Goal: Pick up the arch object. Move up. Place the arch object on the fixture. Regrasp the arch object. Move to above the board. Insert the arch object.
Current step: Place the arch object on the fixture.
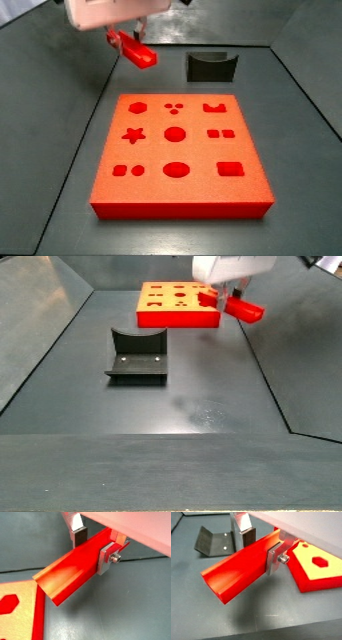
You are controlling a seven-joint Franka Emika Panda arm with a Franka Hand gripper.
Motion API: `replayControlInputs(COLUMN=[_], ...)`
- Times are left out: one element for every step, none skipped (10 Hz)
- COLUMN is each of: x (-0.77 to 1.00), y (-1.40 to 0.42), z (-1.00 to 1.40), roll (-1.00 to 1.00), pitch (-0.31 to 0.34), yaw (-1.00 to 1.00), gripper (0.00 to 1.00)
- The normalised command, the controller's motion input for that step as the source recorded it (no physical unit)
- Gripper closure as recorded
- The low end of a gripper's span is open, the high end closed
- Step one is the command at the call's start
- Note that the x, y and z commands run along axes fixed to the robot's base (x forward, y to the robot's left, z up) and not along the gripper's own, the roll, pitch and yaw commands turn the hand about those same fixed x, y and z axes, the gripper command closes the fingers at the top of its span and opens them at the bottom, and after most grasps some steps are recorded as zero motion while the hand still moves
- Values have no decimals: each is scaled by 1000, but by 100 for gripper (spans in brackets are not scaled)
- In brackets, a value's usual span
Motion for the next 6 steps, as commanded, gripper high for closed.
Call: replayControlInputs(x=[-34,-33,-29,-25,-14,-3], y=[-16,-21,-20,-17,-14,-11], z=[1000,987,849,759,574,390], roll=[-82,-98,-108,-113,-122,-129], pitch=[38,38,44,47,55,68], yaw=[23,21,18,14,2,-9], gripper=[100,100,100,100,100,100])
